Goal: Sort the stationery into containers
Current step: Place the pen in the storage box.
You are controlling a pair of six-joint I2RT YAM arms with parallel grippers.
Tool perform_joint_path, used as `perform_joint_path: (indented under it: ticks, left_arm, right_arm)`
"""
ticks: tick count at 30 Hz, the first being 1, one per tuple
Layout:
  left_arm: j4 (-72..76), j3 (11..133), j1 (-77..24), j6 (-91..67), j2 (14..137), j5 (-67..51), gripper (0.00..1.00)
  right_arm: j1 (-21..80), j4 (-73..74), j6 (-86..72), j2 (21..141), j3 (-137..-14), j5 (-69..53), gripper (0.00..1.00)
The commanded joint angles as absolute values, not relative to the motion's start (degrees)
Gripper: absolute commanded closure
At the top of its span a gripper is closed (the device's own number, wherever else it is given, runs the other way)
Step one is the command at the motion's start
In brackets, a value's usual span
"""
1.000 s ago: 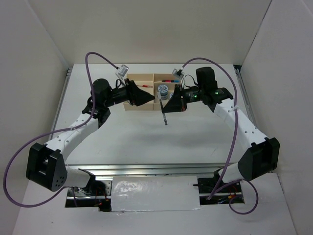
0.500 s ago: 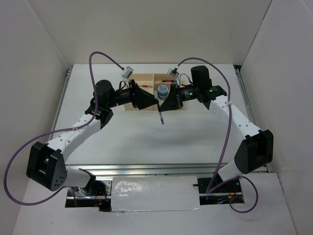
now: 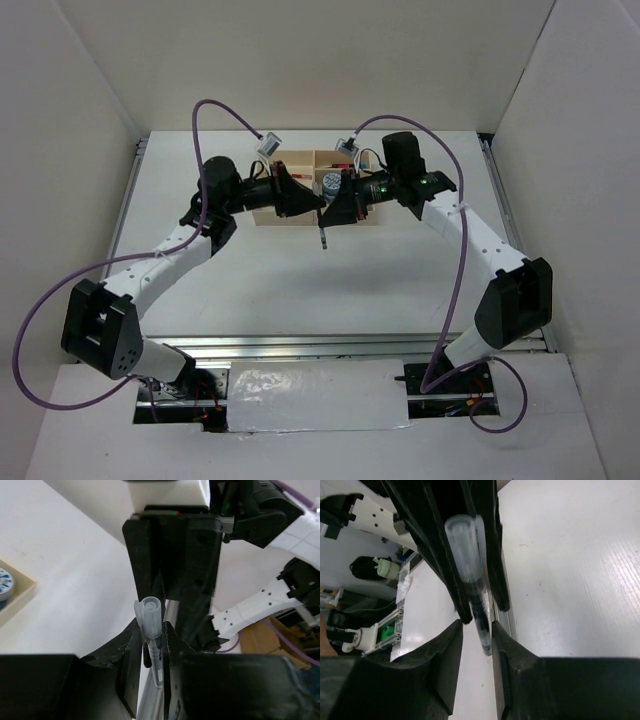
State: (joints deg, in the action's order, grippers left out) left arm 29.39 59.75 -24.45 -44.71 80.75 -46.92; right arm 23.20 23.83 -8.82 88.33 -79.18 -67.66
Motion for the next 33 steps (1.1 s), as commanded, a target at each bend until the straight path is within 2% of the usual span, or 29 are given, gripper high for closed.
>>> perform_joint_path:
  ticks: [1, 2, 4, 7, 10, 13, 20, 26, 33]
  left_arm:
    - [20.2, 68.0, -23.7, -34.1, 81.6, -45.7, 0.96]
    - [16.2, 70.2, -23.3, -27.0, 83.0, -44.9, 0.99]
    - [0.5, 80.4, -22.2, -16.4, 86.2, -41.9, 1.0]
    - [-18.5, 95.7, -22.1, 12.9, 94.9, -30.7, 1.0]
    - [-24.1, 104.7, -21.2, 24.1, 103.1, -20.9, 1.0]
    - [-26.8, 111.3, -20.0, 32.4, 112.0, -17.5, 1.0]
    - [-20.7, 112.9, -17.4, 42.4, 119.5, -20.3, 0.94]
    - [-20.4, 114.3, -17.7, 49.4, 125.2, -18.7, 0.93]
    - [-17.8, 111.9, -15.9, 47.0, 127.8, -25.5, 0.92]
  right_arm:
    - [22.3, 26.6, -6.6, 87.1, -81.9, -66.4, 0.62]
    - [20.8, 27.5, -5.2, 86.8, -81.7, -66.4, 0.57]
    - [19.3, 31.0, -2.6, 85.8, -81.1, -64.8, 0.54]
    - [16.3, 35.9, 5.3, 84.0, -80.2, -59.9, 0.53]
    - [13.6, 38.8, 9.7, 82.0, -78.9, -55.9, 0.53]
    - [11.5, 40.0, 11.4, 80.6, -78.0, -54.1, 0.53]
    - [8.2, 39.2, 11.3, 80.4, -74.9, -54.2, 0.54]
    - [6.9, 39.9, 11.6, 82.2, -74.9, -54.2, 0.54]
    - [4.9, 40.7, 11.8, 85.5, -75.7, -56.4, 0.55]
